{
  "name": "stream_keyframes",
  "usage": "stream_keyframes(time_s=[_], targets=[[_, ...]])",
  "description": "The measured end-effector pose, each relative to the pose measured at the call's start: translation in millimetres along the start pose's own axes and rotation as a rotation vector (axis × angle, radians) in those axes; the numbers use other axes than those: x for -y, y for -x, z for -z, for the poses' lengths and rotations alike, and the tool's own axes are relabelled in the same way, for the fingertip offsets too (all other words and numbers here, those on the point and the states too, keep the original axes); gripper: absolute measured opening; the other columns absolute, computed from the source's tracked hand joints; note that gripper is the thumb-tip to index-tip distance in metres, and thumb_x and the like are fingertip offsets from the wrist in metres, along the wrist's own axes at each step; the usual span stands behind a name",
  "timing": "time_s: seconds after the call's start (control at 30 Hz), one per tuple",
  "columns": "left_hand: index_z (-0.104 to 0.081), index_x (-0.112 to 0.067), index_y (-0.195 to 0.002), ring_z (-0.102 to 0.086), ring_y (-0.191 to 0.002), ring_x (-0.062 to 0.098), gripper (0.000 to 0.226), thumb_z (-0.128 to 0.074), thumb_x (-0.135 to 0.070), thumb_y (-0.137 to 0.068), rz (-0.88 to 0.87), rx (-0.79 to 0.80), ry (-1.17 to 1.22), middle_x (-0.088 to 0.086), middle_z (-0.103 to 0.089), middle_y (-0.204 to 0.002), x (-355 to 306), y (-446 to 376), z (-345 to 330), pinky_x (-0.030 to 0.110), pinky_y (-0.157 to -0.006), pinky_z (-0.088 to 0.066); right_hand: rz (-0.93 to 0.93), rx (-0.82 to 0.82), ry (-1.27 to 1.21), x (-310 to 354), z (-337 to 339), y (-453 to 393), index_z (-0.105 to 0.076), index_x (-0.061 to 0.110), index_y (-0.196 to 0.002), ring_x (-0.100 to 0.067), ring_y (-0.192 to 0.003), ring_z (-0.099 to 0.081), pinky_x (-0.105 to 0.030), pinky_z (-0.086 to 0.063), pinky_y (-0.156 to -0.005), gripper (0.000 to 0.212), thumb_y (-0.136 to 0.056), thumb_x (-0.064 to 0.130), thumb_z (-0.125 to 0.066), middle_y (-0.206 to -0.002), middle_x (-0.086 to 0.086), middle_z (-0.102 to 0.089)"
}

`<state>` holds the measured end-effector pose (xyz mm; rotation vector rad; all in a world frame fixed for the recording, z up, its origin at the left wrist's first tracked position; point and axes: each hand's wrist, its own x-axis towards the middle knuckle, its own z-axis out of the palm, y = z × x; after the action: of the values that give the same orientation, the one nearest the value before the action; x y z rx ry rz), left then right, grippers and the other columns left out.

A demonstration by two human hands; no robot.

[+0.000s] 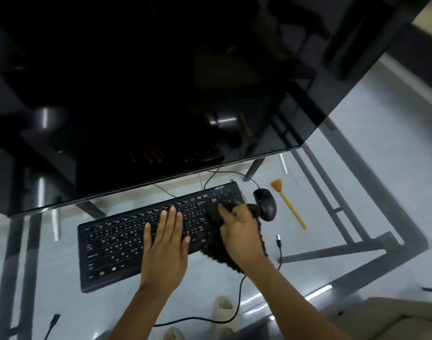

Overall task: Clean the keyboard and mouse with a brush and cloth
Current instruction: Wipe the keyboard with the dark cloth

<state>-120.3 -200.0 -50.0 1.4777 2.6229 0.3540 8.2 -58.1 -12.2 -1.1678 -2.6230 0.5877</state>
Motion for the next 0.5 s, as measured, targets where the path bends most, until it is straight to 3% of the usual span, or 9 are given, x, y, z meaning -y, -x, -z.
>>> stream_keyframes(time_s=[0.1,0.2,0.23,0.33,0.43,0.5], targets=[[-0.026,-0.011,-0.148,-0.008,-0.147,0.018,0.058,-0.021,-0.041,-0.099,-0.014,0.002,0.005,0.003,-0.019,-0.157,-2.4,-1.0,-0.1,0.048,-0.117,-0.005,0.153,0.071,0.018,-4.5,1.4,4.8,-0.054,0.020,-0.131,-0.026,-0.087,-0.055,-0.037,-0.052,-0.080,0.044,-0.087,0.017,-0.052,-0.106,-0.011,-0.050],[-0.027,-0.011,-0.148,-0.009,-0.147,0.018,0.059,-0.021,-0.042,-0.099,-0.031,-0.017,0.013,0.003,-0.020,-0.157,-1.6,-0.5,-1.1,0.047,-0.117,-0.006,-0.189,-0.071,-0.071,-24.1,8.8,-9.1,-0.053,0.020,-0.133,-0.020,-0.088,-0.052,-0.029,-0.048,-0.086,0.042,-0.091,0.013,-0.049,-0.109,-0.008,-0.047],[-0.027,-0.011,-0.148,-0.009,-0.147,0.018,0.058,-0.021,-0.042,-0.099,-0.029,-0.017,0.013,0.003,-0.020,-0.157,-2.2,-0.5,-0.7,0.047,-0.117,-0.006,-0.208,-0.084,-0.037,-21.0,9.3,-10.1,-0.052,0.018,-0.133,-0.018,-0.085,-0.051,-0.027,-0.049,-0.083,0.042,-0.091,0.013,-0.049,-0.106,-0.007,-0.048],[-0.027,-0.011,-0.148,-0.010,-0.147,0.018,0.058,-0.020,-0.041,-0.098,-0.019,-0.013,0.017,0.004,-0.021,-0.157,-2.9,-1.2,0.3,0.048,-0.117,-0.007,-0.016,-0.023,0.044,-13.9,0.5,4.5,-0.055,0.011,-0.131,-0.022,-0.074,-0.054,-0.031,-0.055,-0.070,0.045,-0.086,0.010,-0.056,-0.100,-0.012,-0.053],[-0.026,-0.011,-0.148,-0.009,-0.147,0.017,0.059,-0.020,-0.042,-0.099,-0.040,-0.006,0.019,0.003,-0.020,-0.157,-5.2,-3.0,-0.4,0.048,-0.117,-0.007,-0.170,-0.032,0.036,-43.3,10.8,-5.2,-0.047,0.020,-0.134,-0.016,-0.083,-0.048,-0.021,-0.047,-0.080,0.042,-0.093,0.012,-0.046,-0.105,-0.008,-0.051],[-0.026,-0.012,-0.148,-0.009,-0.147,0.017,0.058,-0.021,-0.042,-0.099,-0.033,-0.009,0.015,0.002,-0.020,-0.157,-4.6,-2.0,-1.0,0.048,-0.116,-0.008,-0.263,-0.042,-0.037,-44.5,11.1,-8.9,-0.047,0.020,-0.132,-0.022,-0.094,-0.049,-0.028,-0.045,-0.084,0.040,-0.092,0.011,-0.045,-0.112,-0.010,-0.048]])
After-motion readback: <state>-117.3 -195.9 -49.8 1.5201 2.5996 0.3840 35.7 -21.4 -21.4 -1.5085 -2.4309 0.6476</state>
